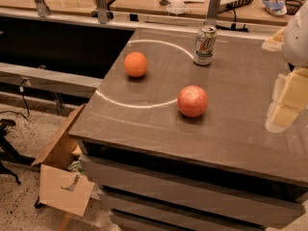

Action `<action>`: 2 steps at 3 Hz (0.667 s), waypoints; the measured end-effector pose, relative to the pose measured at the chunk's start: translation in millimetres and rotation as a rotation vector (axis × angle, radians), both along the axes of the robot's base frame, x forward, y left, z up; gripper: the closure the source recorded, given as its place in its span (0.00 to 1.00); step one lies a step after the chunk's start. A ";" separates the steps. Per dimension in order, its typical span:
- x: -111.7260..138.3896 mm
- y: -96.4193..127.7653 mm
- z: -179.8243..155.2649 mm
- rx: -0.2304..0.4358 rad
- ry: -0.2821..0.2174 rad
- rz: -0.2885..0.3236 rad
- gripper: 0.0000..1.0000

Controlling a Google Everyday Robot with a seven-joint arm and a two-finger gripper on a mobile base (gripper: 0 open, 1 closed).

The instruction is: Move orange near apple

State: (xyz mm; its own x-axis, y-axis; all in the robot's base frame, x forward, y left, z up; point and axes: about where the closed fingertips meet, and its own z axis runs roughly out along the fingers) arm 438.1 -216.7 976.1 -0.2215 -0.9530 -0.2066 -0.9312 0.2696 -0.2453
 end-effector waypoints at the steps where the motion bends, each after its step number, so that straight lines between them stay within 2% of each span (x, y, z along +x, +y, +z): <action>1: 0.0 0.0 0.0 0.000 0.000 0.000 0.00; 2: 20.6 7.8 0.6 0.084 -0.040 0.011 0.00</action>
Offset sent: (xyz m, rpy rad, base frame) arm 0.0554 0.0188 -0.0005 0.2288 -0.0904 0.0293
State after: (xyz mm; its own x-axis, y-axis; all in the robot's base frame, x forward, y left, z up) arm 458.7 -208.8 976.8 -0.2013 -0.9343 -0.2943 -0.9241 0.2808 -0.2594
